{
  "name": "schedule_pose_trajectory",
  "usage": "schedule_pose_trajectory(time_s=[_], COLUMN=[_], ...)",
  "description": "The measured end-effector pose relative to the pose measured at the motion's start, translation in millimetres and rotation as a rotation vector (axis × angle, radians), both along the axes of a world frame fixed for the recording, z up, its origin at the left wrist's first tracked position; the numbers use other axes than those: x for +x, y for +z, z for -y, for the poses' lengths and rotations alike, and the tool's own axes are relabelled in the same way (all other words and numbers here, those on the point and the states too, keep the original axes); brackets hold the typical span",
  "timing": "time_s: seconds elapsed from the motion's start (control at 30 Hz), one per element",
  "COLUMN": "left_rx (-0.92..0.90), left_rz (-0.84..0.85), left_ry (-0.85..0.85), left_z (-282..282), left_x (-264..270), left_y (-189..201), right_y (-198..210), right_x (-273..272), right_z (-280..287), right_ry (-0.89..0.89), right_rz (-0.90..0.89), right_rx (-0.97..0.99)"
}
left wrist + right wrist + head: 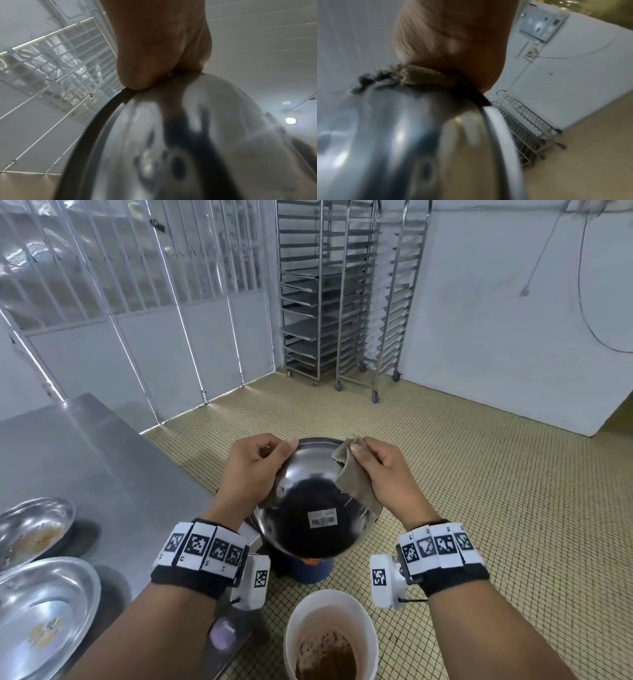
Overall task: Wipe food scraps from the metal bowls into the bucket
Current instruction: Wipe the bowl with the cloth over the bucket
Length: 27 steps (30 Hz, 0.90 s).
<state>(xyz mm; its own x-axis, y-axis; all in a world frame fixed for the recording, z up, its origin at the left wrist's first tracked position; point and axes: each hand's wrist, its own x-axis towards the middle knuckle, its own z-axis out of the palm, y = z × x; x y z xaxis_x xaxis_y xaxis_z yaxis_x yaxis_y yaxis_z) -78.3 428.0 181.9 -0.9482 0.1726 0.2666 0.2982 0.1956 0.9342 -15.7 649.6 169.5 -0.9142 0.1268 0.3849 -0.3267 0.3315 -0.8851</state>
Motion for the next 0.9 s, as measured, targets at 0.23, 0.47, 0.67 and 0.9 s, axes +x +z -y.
schedule_pose_trajectory(time_s=[0.23, 0.47, 0.67, 0.9], left_rx=[-0.100, 0.018, -0.046, 0.123], left_rz=[-0.028, -0.040, -0.061, -0.011], left_ry=[-0.017, 0.104, -0.031, 0.114], left_z=[-6.4, 1.4, -3.4, 12.4], left_x=[3.3, -3.4, 7.4, 2.5], left_y=[-13.9, -4.7, -9.8, -18.6], right_y=[-2.0, 0.0, 5.3, -0.6], right_x=[-11.5, -12.7, -18.4, -2.1], right_z=[-0.6, -2.4, 8.1, 4.6], right_ry=[-0.047, -0.027, -0.030, -0.007], right_rz=[0.044, 0.047, 0.045, 0.059], right_rx=[0.218, 0.060, 0.425, 0.037])
